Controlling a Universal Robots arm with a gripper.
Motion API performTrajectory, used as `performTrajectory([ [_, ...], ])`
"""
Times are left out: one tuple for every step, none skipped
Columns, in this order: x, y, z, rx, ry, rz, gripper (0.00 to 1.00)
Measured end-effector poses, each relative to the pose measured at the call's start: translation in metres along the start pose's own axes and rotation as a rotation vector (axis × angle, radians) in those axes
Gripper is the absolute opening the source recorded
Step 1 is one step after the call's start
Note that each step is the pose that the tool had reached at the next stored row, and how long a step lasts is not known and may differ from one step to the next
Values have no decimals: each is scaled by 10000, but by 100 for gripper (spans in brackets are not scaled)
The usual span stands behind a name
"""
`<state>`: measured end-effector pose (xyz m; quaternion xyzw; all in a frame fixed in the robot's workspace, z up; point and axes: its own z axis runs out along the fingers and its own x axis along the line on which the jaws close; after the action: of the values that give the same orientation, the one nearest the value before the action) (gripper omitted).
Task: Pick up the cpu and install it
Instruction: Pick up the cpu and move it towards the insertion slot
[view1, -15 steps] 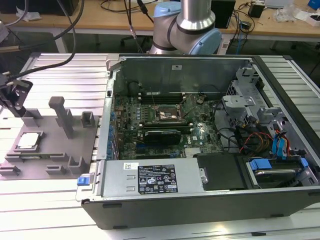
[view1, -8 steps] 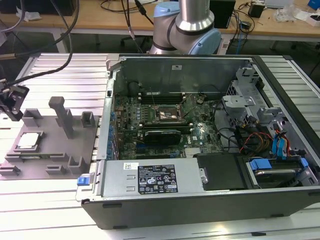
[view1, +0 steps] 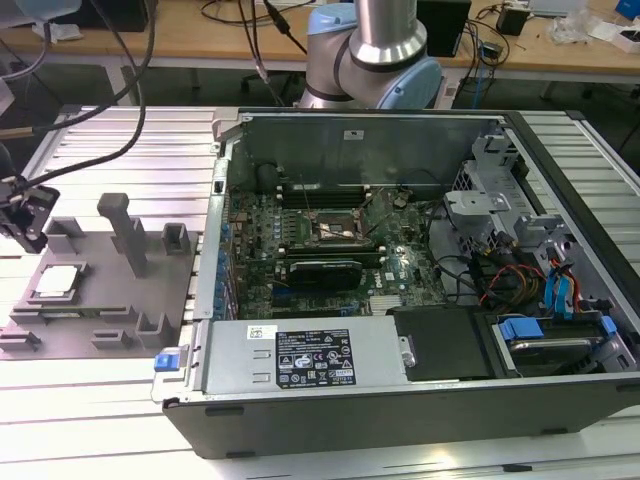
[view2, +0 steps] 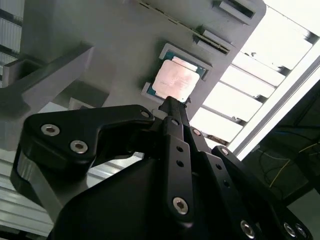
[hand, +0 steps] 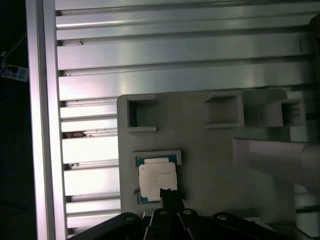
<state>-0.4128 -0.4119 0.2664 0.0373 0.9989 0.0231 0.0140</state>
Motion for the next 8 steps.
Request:
performTrajectory([
  [2,-1,22,0,0,1,11],
  [5,-2,57,0,1,1,11],
  [6,-4,75,1,2,1,11],
  [7,-5,96,0,1,1,11],
  [11,-9,118,0,2,2,11],
  [15,-13,136,0,2,4,11],
  [17,-17,156,0,2,3,11],
  [19,-23,172,1,3,1,11],
])
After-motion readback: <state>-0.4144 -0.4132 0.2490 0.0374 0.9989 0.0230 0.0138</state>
